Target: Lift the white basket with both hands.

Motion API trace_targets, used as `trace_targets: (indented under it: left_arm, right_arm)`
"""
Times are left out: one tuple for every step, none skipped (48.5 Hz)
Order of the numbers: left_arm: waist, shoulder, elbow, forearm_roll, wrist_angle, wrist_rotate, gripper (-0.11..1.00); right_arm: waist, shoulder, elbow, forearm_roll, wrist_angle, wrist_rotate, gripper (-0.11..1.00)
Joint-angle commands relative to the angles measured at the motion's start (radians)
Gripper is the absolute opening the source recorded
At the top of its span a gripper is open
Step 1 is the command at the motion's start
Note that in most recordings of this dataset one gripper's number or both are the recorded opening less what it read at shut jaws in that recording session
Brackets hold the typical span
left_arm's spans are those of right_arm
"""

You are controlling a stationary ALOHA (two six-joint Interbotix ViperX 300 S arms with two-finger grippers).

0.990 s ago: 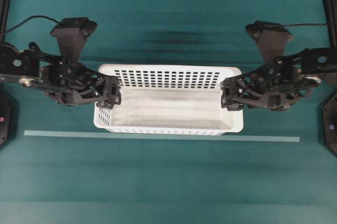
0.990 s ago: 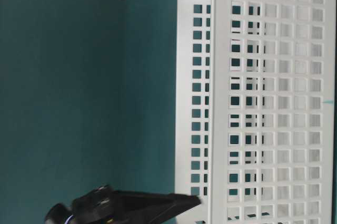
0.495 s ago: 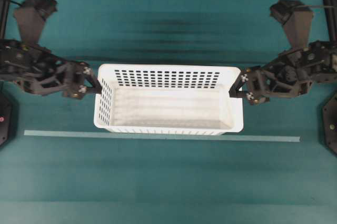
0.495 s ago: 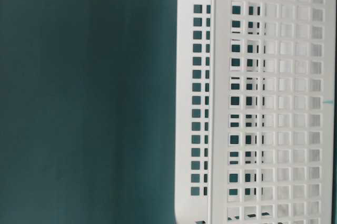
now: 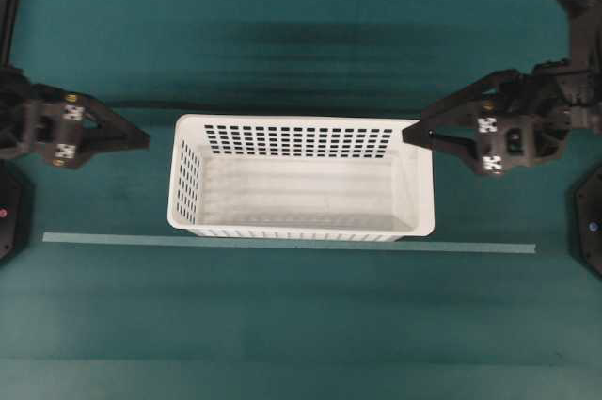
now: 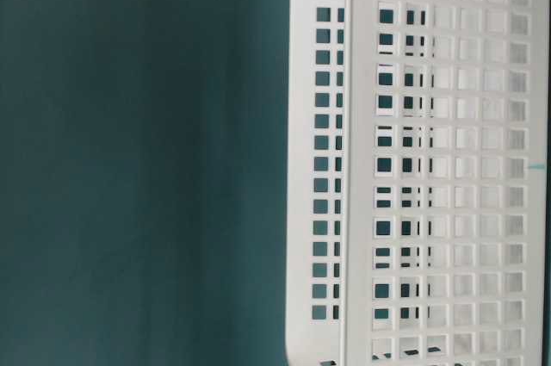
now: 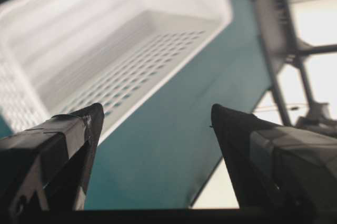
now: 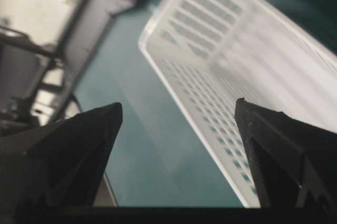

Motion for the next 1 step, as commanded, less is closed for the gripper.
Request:
trace_targets:
  left_arm:
    - [-0.009,-0.023,-0.006,0.003,-0.049,0.060,0.87]
  right_arm:
    - [0.012,-0.017,0.000,-0.012,-0.061,-0.040,0.91]
